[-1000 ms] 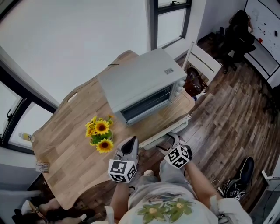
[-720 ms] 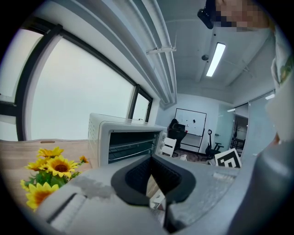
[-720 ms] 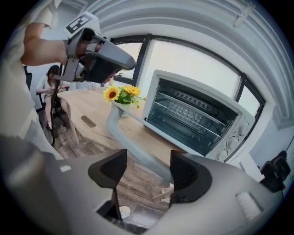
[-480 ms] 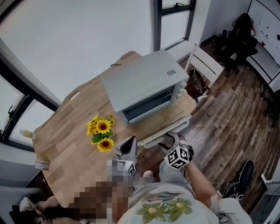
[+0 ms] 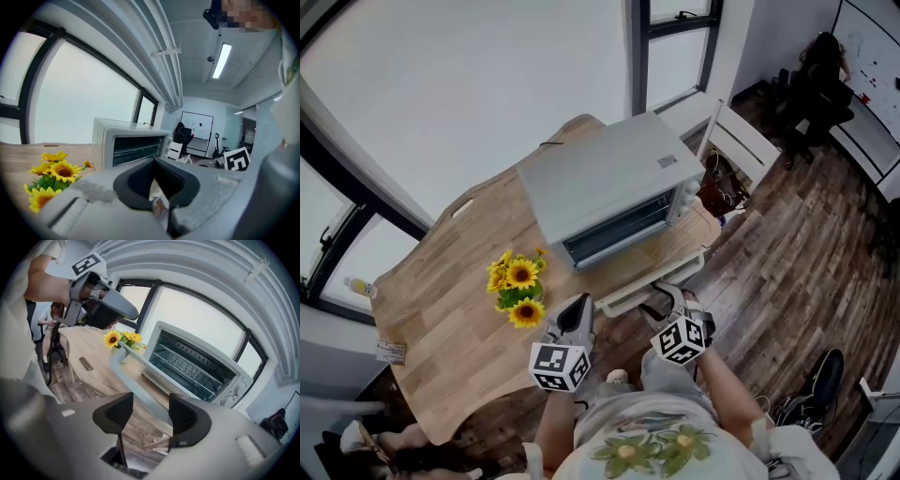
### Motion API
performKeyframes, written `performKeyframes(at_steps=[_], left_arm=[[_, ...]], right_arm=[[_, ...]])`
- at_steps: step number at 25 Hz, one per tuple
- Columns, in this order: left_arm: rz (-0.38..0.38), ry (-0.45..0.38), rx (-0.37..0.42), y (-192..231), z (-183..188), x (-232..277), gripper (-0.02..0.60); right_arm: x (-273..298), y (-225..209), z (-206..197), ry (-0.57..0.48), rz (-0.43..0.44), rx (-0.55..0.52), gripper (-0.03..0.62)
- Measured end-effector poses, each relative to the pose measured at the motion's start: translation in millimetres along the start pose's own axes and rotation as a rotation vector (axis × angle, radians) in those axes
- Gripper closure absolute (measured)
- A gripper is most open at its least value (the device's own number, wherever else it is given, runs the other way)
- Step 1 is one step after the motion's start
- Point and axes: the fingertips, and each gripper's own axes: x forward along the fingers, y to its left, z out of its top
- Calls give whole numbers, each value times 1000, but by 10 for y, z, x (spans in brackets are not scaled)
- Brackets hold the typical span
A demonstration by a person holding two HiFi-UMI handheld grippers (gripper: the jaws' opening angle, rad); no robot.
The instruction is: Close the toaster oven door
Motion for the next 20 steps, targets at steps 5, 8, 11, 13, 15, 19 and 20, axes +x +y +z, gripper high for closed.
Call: performKeyframes(at_steps=[5,8,11,13,15,19,20], left_arm=[[12,-3,-2,31,6,2,578],[17,-3,-5,46,10,-3,578],[20,-3,-7,61,-1,-9,578],[21,-1,-7,63,-8,-10,578],[22,1,-7,64,-13,-12,578],[24,2,-11,76,-27,-19,578],[25,4,-12,78,-34,-23,578]], right_arm=[[-1,-47,54,-9,-1,-12,358],[-1,-59,74,-10,-1,-16,358],[5,-58,82,-13,-2,-17,359],[4,-61,85,-15,-3,-17,359],[4,-64,89,-16,-4,-16,359],[8,-66,93,-18,-5,-13,358],[7,-67,95,-18,-5,-13,358]])
